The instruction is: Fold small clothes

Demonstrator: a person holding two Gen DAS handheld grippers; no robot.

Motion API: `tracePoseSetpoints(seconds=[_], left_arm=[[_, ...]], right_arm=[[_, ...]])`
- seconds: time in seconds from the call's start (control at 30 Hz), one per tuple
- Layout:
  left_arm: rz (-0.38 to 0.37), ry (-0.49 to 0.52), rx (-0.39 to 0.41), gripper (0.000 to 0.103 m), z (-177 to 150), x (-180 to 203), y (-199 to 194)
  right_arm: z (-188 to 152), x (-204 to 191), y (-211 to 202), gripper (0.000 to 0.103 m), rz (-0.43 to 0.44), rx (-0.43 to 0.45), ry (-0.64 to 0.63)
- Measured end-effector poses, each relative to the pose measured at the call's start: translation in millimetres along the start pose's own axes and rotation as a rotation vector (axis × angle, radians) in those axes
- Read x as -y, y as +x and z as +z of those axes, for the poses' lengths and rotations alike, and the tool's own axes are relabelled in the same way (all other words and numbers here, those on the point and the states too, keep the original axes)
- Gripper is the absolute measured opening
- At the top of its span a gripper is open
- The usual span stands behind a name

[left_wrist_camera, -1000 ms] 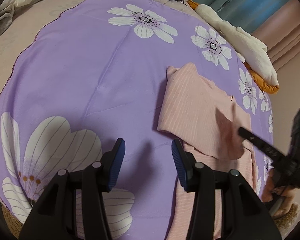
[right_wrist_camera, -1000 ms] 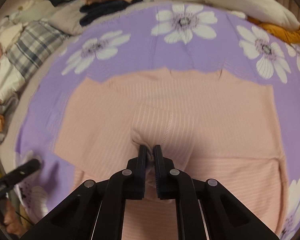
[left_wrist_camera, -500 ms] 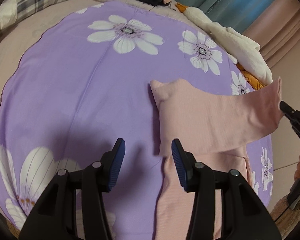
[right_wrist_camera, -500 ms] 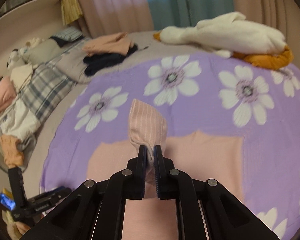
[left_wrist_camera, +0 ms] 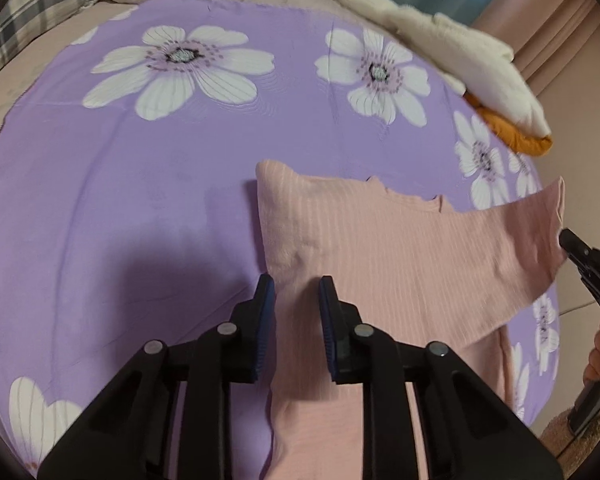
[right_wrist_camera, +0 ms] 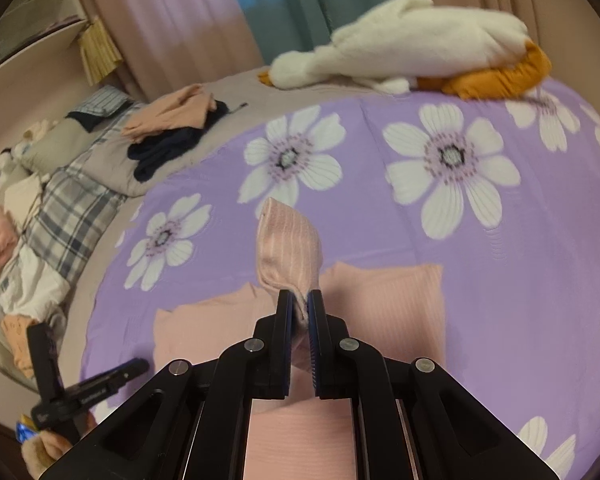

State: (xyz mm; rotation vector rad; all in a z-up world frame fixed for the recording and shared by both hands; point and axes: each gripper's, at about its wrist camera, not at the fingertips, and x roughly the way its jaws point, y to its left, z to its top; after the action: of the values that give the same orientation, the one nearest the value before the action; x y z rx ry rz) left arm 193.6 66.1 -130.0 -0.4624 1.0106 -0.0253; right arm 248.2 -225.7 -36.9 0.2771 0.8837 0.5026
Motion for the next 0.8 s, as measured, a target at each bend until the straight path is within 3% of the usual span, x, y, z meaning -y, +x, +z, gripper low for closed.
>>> tracePoseSetpoints(seconds=[0.27,0.5,0.8], left_arm=[[0.082,0.02,-0.06,0.023,-1,-1,37],[0.09,0.02,-0.078,0.028,-1,-4,46],[0.085,0.009,-0.082,0.029,0,-5,47]], right_arm=[[-20,39,31,0.009,-0.02,-0.073,0.076],[-36,70,52,0.009,-0.029,-0.137,0.168],[-42,93,40,0.009,-0.079,-0.12,0.22]])
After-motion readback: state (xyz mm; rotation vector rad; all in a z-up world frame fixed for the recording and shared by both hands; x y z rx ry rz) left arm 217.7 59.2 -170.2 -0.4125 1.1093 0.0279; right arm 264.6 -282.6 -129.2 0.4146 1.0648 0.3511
